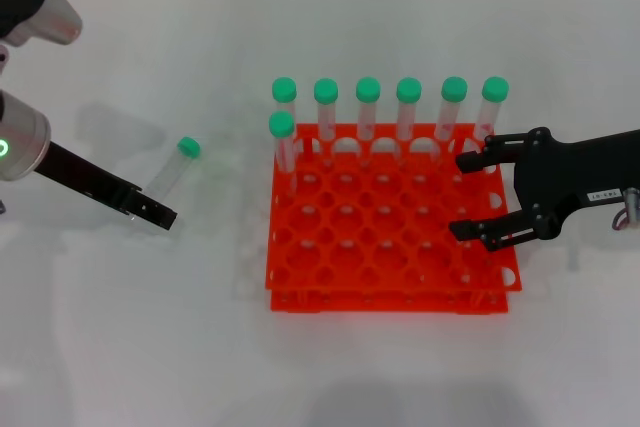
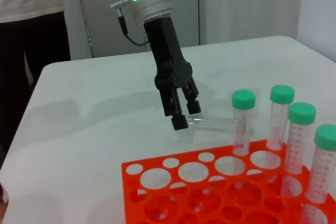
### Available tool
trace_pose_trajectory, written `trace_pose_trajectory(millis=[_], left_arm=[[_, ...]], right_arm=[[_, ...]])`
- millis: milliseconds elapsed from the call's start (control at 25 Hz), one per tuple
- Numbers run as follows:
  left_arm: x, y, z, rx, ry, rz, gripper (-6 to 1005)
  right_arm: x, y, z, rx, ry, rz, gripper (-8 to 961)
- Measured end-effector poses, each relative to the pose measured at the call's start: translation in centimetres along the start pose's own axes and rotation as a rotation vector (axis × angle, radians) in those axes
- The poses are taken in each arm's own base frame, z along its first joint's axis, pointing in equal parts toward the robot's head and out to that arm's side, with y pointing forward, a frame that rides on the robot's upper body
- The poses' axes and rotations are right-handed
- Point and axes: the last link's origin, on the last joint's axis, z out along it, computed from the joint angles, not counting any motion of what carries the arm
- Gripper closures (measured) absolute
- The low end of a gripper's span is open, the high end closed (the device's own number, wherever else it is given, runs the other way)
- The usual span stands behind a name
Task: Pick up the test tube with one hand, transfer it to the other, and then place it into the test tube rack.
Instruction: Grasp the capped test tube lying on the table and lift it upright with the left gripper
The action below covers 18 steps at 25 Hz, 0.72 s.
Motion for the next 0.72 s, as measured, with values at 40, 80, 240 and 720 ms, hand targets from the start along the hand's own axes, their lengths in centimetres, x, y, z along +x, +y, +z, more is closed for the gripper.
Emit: trace_pose_trajectory(millis=[40,80,240,720], left_arm=[[0.01,0.00,0.03,0.000,0.000,0.000,214],[0.01,-0.02,0.08,0.001,0.000,-0.001,215],[0.04,-0.04,0.10,0.002,0.003,-0.007,218],[0.05,0.04,0.18,0.002,0.001,-0.010,446]], right_arm=[[0.00,0.00,0.01,0.000,0.001,0.000,113],[0.01,0.00,0.01,0.000,0.001,0.000,113],[0.09,-0.02,-0.09,0.005,0.001,0.002,113],[0.13,0.00,-0.17,0.007,0.002,0.001,113]])
